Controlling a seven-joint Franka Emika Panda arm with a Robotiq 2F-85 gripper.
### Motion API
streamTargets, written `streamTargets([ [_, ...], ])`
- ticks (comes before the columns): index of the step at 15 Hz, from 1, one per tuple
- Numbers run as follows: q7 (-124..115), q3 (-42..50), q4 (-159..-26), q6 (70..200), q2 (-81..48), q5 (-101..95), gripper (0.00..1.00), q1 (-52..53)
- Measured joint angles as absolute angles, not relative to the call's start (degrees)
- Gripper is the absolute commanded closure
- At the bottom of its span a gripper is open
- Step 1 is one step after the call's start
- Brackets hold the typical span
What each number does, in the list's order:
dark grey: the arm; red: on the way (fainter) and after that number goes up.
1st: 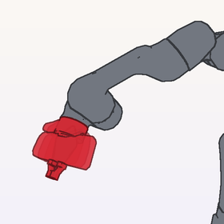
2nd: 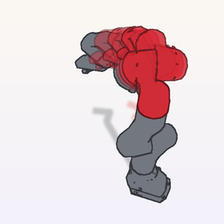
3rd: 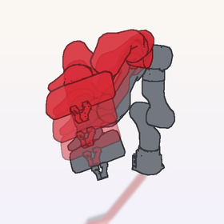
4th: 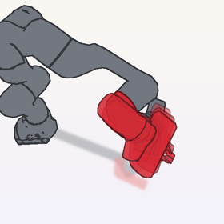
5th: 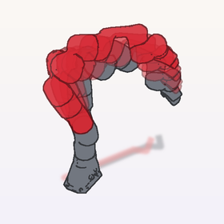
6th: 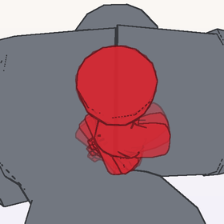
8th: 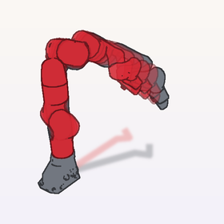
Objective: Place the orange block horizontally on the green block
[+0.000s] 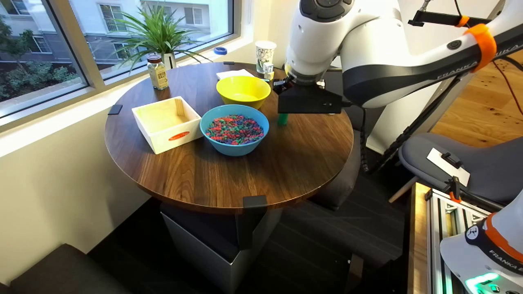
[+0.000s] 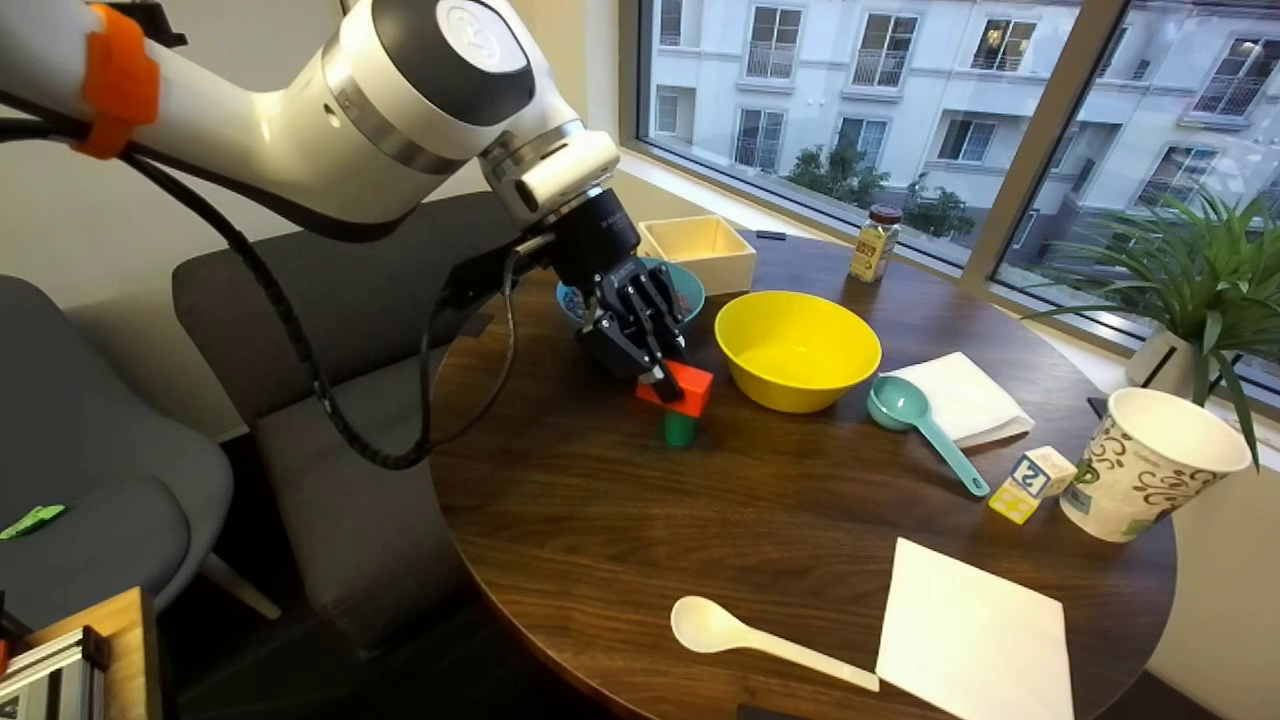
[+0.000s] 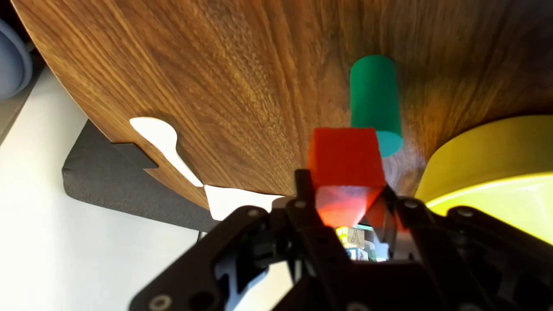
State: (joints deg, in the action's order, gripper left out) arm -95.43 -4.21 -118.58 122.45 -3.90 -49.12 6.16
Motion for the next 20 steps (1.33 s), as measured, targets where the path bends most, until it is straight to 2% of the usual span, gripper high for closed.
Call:
streamTargets([
  [20, -100.38, -4.97, -118.62, 122.45, -5.64, -55.57, 0.92, 6.81],
])
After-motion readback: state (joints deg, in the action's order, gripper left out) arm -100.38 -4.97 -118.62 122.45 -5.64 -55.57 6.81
